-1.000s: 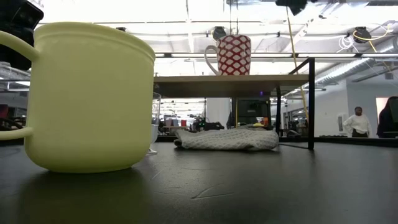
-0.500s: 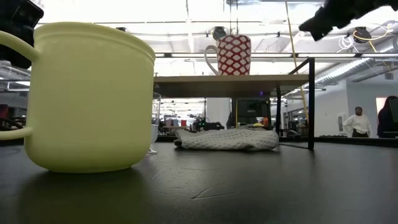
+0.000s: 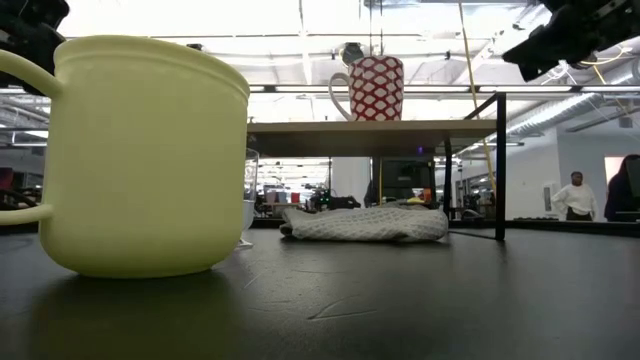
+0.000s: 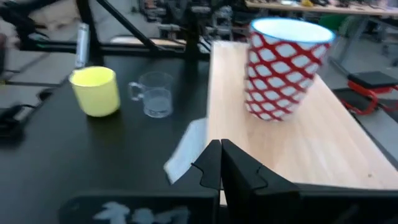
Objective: Stack small to large cups/mugs on shelf
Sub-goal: Put the red mug on the shelf
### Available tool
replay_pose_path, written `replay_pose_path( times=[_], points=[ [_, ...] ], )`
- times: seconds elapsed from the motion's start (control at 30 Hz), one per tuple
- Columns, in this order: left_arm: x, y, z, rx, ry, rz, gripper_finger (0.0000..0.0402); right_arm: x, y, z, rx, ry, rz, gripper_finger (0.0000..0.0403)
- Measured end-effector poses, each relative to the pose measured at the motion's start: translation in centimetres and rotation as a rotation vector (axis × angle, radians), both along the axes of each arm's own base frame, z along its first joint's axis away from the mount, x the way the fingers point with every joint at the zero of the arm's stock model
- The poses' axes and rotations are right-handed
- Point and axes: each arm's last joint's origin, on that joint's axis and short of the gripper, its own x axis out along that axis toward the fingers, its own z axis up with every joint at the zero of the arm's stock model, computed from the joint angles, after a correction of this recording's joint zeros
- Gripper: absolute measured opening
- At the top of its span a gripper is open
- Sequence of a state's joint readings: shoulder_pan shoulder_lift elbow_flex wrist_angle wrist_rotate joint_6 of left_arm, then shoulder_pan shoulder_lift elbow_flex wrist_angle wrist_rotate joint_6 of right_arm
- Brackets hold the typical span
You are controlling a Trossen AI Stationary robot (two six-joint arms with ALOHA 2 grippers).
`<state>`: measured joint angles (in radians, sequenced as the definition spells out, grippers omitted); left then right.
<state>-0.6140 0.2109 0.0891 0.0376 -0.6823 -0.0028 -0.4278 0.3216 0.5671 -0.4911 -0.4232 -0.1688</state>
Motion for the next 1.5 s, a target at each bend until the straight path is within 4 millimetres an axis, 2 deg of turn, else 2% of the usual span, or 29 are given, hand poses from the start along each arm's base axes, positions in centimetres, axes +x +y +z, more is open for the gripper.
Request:
replay_pose_path(
  times=[0.23, 0.47, 0.77, 0.93, 1.07, 1.33, 1.5],
  points=[
    [0.4, 0.1, 1.2, 0.014, -0.103, -0.018, 0.0, -0.2, 0.1, 0.1, -0.007, -0.016, 0.006, 0.0],
    [0.9, 0.5, 1.4, 0.031, -0.089, -0.005, 0.0, -0.2, 0.1, 0.1, -0.008, -0.016, 0.007, 0.0],
    [2.7, 0.7, 5.7, 0.076, -0.061, -0.001, 0.0, -0.2, 0.1, 0.1, -0.008, -0.016, 0.007, 0.0],
    [4.2, 1.4, 9.5, 0.088, -0.1, 0.071, 0.0, -0.2, 0.1, 0.1, -0.008, -0.016, 0.007, 0.0],
    [5.6, 1.9, 11.6, 0.116, -0.111, 0.016, 0.0, -0.2, 0.1, 0.1, -0.008, -0.016, 0.007, 0.0],
    [8.4, 3.7, 12.4, 0.114, -0.101, -0.009, 0.0, -0.2, 0.1, 0.1, -0.008, -0.016, 0.007, 0.0],
    [10.1, 5.8, 13.2, 0.069, -0.1, 0.015, 0.0, -0.2, 0.1, 0.1, -0.008, -0.016, 0.007, 0.0]
  ],
)
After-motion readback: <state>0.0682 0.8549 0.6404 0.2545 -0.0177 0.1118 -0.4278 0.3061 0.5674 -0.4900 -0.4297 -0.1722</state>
